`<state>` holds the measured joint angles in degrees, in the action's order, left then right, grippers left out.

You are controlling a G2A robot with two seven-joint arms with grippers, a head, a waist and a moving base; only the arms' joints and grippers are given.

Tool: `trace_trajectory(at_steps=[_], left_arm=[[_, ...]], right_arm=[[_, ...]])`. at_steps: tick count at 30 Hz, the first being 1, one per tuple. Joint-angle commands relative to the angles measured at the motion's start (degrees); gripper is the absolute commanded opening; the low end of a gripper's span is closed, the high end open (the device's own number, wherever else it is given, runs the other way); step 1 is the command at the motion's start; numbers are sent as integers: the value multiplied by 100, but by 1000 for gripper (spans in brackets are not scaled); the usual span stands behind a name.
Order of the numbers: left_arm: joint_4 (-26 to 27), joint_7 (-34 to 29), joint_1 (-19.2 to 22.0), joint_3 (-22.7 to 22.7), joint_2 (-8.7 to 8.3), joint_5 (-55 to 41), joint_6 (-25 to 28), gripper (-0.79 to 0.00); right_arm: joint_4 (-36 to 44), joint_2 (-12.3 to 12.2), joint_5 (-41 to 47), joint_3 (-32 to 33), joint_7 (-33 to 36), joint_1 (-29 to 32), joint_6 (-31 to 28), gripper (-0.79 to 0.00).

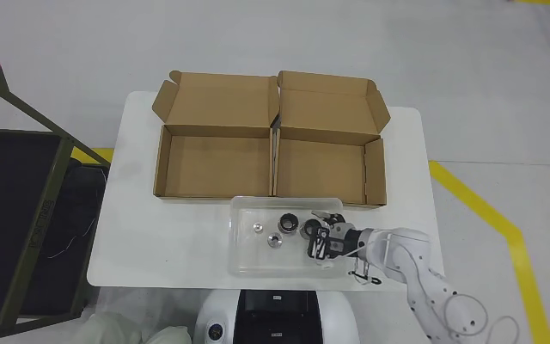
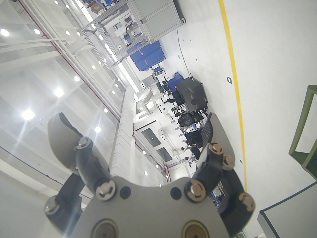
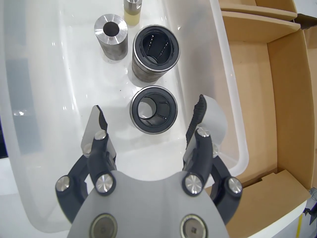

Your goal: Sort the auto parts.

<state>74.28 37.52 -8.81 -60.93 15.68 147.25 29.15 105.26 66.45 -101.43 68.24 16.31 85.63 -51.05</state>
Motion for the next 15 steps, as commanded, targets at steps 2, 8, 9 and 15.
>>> trace_trajectory(at_steps=[2,8,9,15], left_arm=[[0,0,0,0,0,0,0,0],[0,0,0,0,0,0,0,0],[0,0,0,0,0,0,0,0],[0,0,0,0,0,0,0,0]], right_arm=[[-22,-3,-3,-52,65,-44,60,-142],[-93,-4,-13,-195,207,-160,117,-172],[-105,-4,-10,-218,232,-177,125,-172],[-189,-7,80,-315,346,-221,176,-182]])
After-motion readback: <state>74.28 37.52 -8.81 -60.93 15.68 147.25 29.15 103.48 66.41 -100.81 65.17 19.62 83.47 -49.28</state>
